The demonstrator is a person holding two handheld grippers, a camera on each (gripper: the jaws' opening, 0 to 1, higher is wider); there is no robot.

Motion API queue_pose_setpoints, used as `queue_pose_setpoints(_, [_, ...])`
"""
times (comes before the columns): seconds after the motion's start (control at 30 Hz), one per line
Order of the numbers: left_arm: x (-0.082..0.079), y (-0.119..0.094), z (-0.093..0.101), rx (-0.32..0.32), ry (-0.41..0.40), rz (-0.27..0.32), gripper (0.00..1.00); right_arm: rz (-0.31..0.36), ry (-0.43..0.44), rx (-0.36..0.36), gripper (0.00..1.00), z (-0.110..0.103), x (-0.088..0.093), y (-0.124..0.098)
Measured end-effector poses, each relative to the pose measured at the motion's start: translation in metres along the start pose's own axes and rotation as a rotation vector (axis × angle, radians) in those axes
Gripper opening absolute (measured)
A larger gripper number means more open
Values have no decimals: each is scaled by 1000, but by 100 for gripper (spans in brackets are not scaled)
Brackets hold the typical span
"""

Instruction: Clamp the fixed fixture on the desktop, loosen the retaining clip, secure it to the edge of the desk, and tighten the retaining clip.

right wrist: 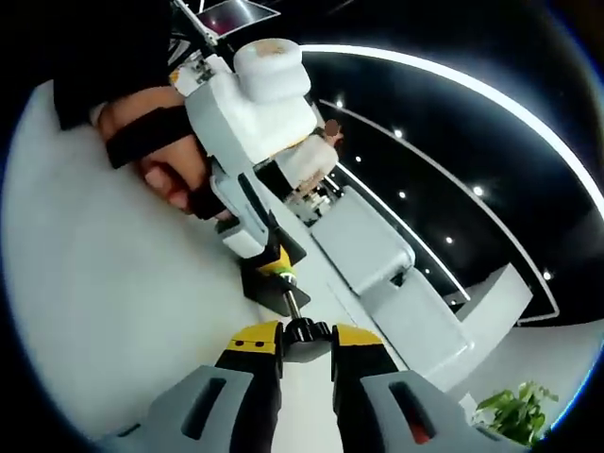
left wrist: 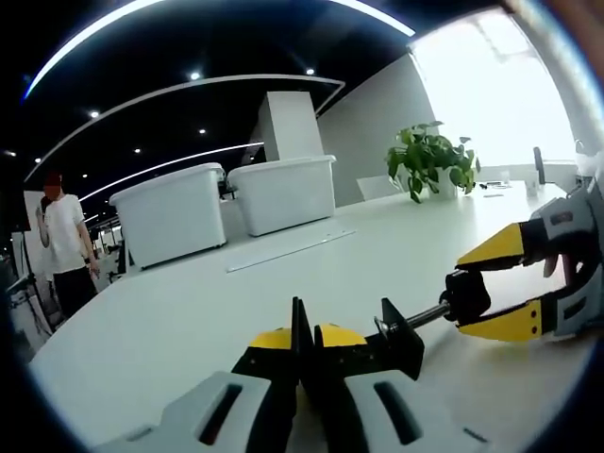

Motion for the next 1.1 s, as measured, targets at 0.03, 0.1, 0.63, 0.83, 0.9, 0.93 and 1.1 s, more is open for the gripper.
queue_pose_setpoints(0.03, [0,0,0,0,0,0,7,-35,22,-18,19,1,0,-2])
queue_pose_setpoints(0.1, [0,0,0,0,1,0,7,-130,223,-78,27,3,-4,-4])
queue_pose_setpoints(0.63, [3,2,-3,5,-1,1,7,-484,1458,-235,37,19,32,12])
queue_pose_setpoints(0.83, [2,0,-1,6,-1,1,7,-550,1618,-210,22,18,44,17])
queue_pose_setpoints(0.9, [1,0,0,8,0,1,7,-568,1621,-211,22,18,45,16])
queue_pose_setpoints(0.93, [1,0,0,7,0,1,7,-568,1621,-214,22,17,45,16])
queue_pose_setpoints(1.1, [0,0,0,7,1,1,7,-654,1722,-225,24,14,48,18])
Point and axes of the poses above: the point that each gripper's makers call its tool centre point, and the gripper's own axes: y roughly forward along the fingers, z roughly to its right, x roughly out of its underside, the point moved 8 cm from there along -y, roughly backward along the fingers, and after that the axes turned 15 degrees about x, right-handed, at the moved point
